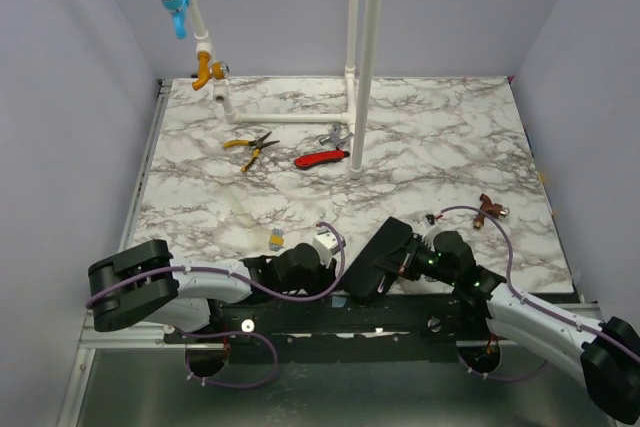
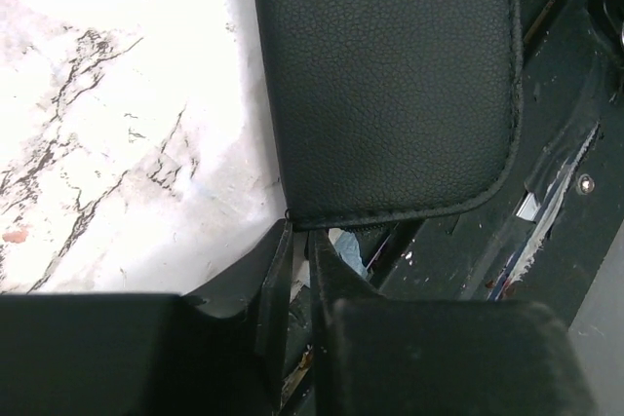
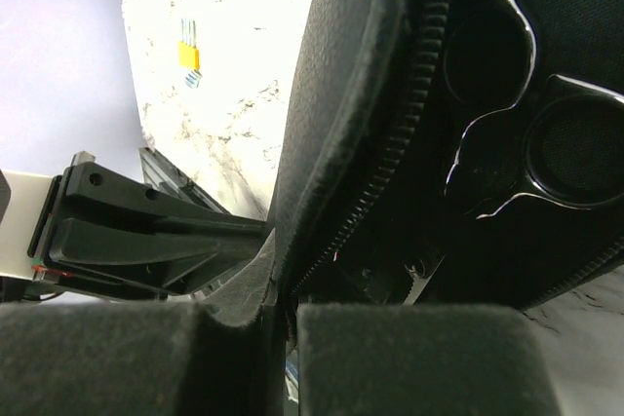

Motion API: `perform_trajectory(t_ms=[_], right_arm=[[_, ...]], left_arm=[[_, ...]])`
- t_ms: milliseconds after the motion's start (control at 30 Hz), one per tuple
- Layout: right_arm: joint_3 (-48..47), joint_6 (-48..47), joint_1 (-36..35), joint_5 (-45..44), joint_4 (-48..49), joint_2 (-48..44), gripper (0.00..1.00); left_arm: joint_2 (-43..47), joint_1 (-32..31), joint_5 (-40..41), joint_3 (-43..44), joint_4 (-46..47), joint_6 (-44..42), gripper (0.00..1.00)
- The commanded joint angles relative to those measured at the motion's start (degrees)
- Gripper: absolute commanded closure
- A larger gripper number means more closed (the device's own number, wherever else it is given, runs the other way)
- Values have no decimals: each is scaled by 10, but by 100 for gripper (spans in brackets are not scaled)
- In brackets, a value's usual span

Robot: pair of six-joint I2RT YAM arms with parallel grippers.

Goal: Sort the hair-cutting tools
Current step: Close the hairdressing tool bag at the center of the board, then zip the hairdressing tool bag at the center of the board.

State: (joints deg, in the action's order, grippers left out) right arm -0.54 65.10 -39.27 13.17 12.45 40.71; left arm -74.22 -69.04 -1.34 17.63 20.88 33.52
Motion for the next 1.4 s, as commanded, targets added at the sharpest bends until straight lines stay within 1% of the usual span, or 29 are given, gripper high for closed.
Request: perform_trajectory(t_ms=[0, 100, 133, 167, 267, 400, 433, 500, 567, 633, 867, 1000, 1067, 1100, 1133, 1167, 1233, 1267, 1333, 1367], right_arm=[[15, 2, -2, -12, 9, -6, 99], [10, -6, -2, 0, 17, 18, 99], [11, -8, -2, 3, 23, 25, 99], [11, -6, -2, 4, 29, 29, 99], [13, 1, -2, -1, 54, 28, 100], [9, 16, -2, -16, 83, 12, 99], [7, 17, -2, -22, 84, 12, 99], [8, 16, -2, -32, 88, 22, 99], [-16, 12, -2, -37, 97, 46, 99], [-26, 11, -2, -40, 109, 77, 99], [-56, 17, 0, -74, 156, 179, 99], [-84, 6, 9, -67, 174, 230, 99], [-94, 2, 9, -55, 181, 251, 99], [-98, 1, 10, -48, 181, 261, 97], [-99, 3, 10, -38, 183, 266, 88], [-98, 4, 9, -28, 185, 271, 77], [-90, 10, 10, -14, 188, 272, 62], [-86, 12, 10, -7, 189, 271, 56], [-82, 12, 9, 7, 185, 267, 48], [-82, 11, 9, 16, 180, 266, 47]], left_arm=[[-23, -27, -19, 4, -26, 16, 92], [-24, -41, -7, 1, -26, 29, 92], [-24, -44, -3, -1, -25, 32, 90], [-23, -47, 3, -2, -26, 39, 86], [-7, -49, 37, -14, -24, 62, 65], [61, -49, 100, -37, -40, 86, 37], [78, -48, 117, -43, -44, 88, 32], [110, -45, 140, -51, -48, 87, 27], [126, -29, 145, -57, -37, 78, 25], [122, -7, 131, -58, -20, 69, 24], [56, 49, 88, -51, 63, 73, 24], [21, 77, 51, -35, 106, 60, 24], [1, 82, 40, -16, 102, 47, 25], [-7, 83, 37, -7, 98, 43, 25], [-15, 83, 36, 2, 96, 40, 25], [-22, 83, 37, 7, 95, 40, 26], [-34, 85, 38, 13, 100, 41, 26], [-40, 85, 40, 17, 101, 43, 27], [-51, 86, 49, 23, 97, 48, 28], [-54, 86, 53, 25, 96, 51, 28]])
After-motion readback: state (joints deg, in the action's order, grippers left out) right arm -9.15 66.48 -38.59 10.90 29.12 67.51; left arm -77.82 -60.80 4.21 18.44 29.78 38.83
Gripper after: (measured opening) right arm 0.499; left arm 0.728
